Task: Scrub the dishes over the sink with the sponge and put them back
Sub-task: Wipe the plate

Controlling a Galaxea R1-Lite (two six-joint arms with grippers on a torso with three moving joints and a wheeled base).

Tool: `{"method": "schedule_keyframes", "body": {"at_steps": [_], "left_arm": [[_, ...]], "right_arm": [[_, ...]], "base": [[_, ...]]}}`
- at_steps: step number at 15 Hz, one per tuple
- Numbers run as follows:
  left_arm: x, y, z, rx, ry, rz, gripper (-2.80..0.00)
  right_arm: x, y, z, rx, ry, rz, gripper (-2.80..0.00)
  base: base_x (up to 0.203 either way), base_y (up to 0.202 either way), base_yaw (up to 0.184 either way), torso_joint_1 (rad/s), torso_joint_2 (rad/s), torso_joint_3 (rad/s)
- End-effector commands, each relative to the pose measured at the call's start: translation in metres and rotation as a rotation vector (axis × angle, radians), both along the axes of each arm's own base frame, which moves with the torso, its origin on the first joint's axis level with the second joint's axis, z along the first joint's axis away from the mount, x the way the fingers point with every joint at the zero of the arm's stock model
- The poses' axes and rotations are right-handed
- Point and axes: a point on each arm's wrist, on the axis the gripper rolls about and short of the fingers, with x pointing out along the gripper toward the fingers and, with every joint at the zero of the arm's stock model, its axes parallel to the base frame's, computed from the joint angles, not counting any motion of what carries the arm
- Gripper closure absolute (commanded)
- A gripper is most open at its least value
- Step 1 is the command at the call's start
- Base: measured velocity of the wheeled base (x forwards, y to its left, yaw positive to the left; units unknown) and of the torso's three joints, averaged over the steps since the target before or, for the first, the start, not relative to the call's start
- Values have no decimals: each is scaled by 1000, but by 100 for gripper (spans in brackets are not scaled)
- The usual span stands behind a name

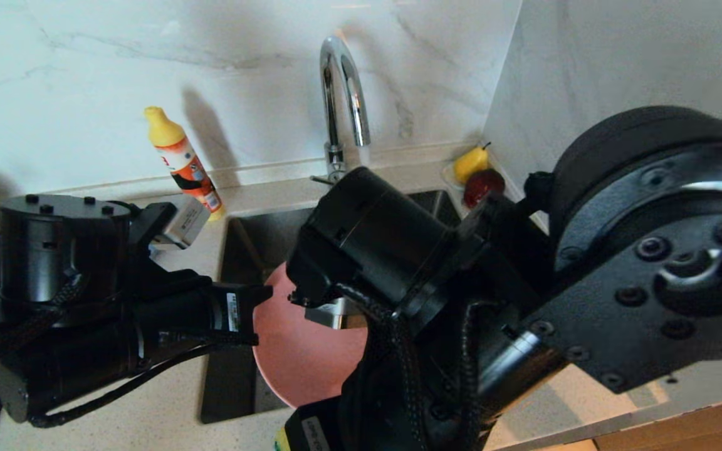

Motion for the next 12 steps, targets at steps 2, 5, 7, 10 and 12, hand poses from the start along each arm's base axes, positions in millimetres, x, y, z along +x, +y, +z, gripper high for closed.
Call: {"method": "schedule_keyframes", "body": {"at_steps": [2, 5, 7, 10, 12], "left_arm": [[1, -1, -1, -1, 2, -1, 0], [-3, -6, 0, -8, -7, -24, 0], [-5, -7, 2, -11, -11, -32, 0], [-8, -5, 0, -11, -9, -33, 0], [-8, -5, -5, 2, 7, -32, 0]], "right_arm": [[2, 12, -16, -41, 23, -8, 0], [5, 16, -19, -37, 26, -37, 0], [9, 15, -18, -34, 5, -66, 0], [19, 7, -9, 3, -12, -114, 0], [19, -4, 5, 43, -35, -129, 0]], "base": [[0, 0, 0, 0, 0, 0], [0, 0, 0, 0, 0, 0], [0, 0, 0, 0, 0, 0], [0, 0, 0, 0, 0, 0], [0, 0, 0, 0, 0, 0]]}}
